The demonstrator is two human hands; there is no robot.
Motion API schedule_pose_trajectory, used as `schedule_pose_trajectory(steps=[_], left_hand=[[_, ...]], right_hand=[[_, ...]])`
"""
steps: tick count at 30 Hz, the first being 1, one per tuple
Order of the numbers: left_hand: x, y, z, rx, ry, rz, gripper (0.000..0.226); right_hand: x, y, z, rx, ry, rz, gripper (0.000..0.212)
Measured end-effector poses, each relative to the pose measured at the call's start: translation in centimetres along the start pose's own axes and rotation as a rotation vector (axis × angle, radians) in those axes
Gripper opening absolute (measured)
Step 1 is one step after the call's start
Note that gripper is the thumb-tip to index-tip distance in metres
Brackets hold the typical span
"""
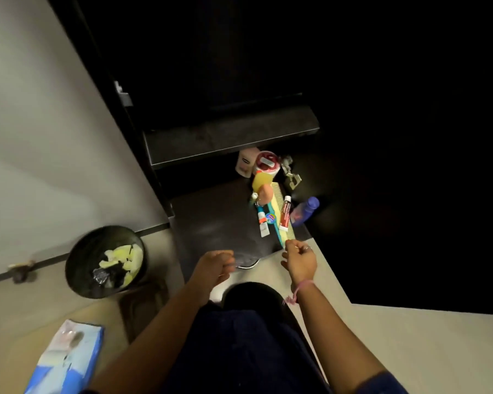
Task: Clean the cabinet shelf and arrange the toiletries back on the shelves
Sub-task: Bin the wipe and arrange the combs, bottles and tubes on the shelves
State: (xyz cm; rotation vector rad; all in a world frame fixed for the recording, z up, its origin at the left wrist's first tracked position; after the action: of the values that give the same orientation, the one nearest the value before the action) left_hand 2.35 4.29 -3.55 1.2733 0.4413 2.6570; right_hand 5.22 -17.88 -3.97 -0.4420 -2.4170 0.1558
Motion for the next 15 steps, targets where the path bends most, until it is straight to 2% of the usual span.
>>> schedule_pose_trajectory(steps=[4,8,10,12,15], left_hand=[[-2.4,4.8,1.5,-0.078,0.050,0.019,0.019],[-4.8,8.0,2.4,-0.201,0.122,0.083,0.018],[-6.1,9.2,2.9,-0.359,0.144,0.140,0.015],[-7.3,10.2,3.8,-0.626,0.167,0.200,0.019],[-8.7,11.7,4.5,-0.756,0.226,0.229,0.028]], right_hand=[[-2.6,-2.1,1.0,0.099,0.078,0.030,0.015],[-5.3,-1.9,1.7,0.250,0.099,-0.053,0.042],[-6.4,-1.3,2.1,0.294,0.118,-0.089,0.049],[-7.5,-0.8,2.8,0.285,0.142,-0.113,0.047],[-8.6,-0.1,3.9,0.107,0.225,-0.145,0.039]])
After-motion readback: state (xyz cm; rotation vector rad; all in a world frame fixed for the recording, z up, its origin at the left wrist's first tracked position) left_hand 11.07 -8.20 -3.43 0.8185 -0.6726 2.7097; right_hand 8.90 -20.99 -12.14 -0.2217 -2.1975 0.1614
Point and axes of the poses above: each hand's wrist, its own x-axis away from the middle knuckle, its own y-axis out of the palm, z = x × y, the point moved 7 cm from there along -x, towards the middle knuckle, and after that the axes turned 12 degrees about -z, right-handed, at the moved point
